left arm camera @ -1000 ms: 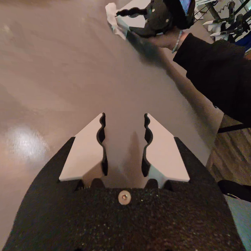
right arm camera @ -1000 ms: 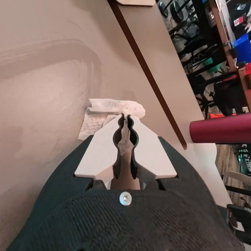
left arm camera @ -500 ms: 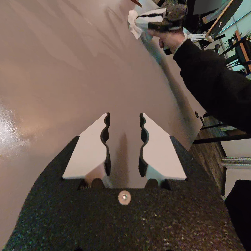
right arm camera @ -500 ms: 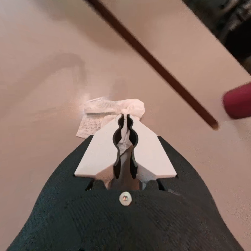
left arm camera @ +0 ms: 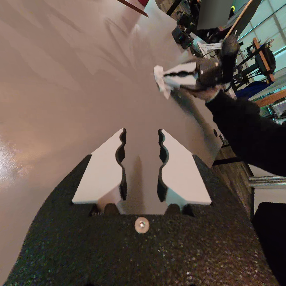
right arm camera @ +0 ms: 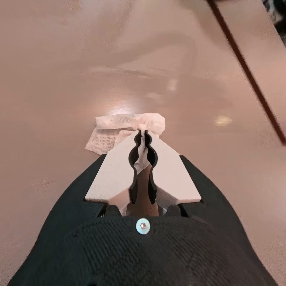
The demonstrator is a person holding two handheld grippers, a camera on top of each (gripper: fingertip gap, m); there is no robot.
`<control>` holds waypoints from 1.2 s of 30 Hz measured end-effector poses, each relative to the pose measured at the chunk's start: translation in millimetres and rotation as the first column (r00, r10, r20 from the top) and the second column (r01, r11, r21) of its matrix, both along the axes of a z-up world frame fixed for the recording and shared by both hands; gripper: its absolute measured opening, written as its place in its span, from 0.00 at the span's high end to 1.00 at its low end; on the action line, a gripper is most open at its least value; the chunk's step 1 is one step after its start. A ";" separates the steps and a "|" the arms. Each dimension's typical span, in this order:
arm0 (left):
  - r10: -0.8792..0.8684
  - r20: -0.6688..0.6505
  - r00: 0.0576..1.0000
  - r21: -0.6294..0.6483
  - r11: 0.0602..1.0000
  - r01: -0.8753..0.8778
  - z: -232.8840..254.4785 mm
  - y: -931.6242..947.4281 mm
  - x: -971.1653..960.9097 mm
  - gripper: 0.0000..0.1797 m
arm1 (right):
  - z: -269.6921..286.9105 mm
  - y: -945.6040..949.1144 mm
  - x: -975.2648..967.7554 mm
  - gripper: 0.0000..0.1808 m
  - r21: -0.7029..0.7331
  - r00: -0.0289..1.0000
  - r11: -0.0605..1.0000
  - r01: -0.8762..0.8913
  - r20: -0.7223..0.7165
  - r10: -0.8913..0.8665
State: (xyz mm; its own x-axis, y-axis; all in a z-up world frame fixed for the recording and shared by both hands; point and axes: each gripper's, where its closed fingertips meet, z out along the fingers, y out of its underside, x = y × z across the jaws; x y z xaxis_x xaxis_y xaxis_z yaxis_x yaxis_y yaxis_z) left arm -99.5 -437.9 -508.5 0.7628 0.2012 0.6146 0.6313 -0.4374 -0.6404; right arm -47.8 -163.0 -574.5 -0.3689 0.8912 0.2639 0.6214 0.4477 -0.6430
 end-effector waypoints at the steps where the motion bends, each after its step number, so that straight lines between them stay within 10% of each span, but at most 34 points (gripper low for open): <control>1: -0.004 0.004 1.000 0.016 1.000 0.004 2.2 6.6 1.5 0.78 | 1.1 -35.3 22.9 0.98 -0.008 0.999 1.000 -0.030 -0.030 0.030; 5: -0.083 0.033 0.996 0.048 0.996 0.082 9.1 34.7 18.1 0.78 | 3.6 -166.2 118.0 0.98 -0.047 0.994 0.997 -0.062 -0.088 0.057; 10: -0.236 -0.040 0.971 -0.040 0.971 0.234 -0.7 49.7 41.7 0.78 | 6.7 -42.5 215.0 0.99 0.337 0.918 0.858 0.388 -0.063 -0.391; 13: -0.286 -0.027 0.958 -0.037 0.958 0.285 -0.3 59.8 52.1 0.78 | 5.5 74.9 216.5 0.99 0.012 0.709 0.712 0.702 -0.113 -0.696; 17: -0.325 0.003 0.946 -0.012 0.946 0.325 1.2 80.1 69.4 0.78 | 4.1 18.6 108.5 0.98 -0.292 0.858 0.820 0.493 0.005 -0.514; 20: -0.369 0.020 0.929 -0.007 0.929 0.370 3.0 92.2 86.1 0.78 | 3.8 9.3 96.6 0.98 0.040 0.948 0.948 0.317 -0.004 -0.317; 24: -0.425 -0.049 0.904 -0.038 0.905 0.423 0.9 88.6 91.9 0.78 | 7.7 18.0 95.5 0.99 -0.439 0.941 0.837 0.326 0.067 -0.331; 36: -0.340 0.037 0.940 -0.007 0.940 0.340 -7.2 67.5 80.9 0.78 | 15.5 30.5 74.8 0.86 -0.149 0.982 0.973 0.174 -0.051 -0.183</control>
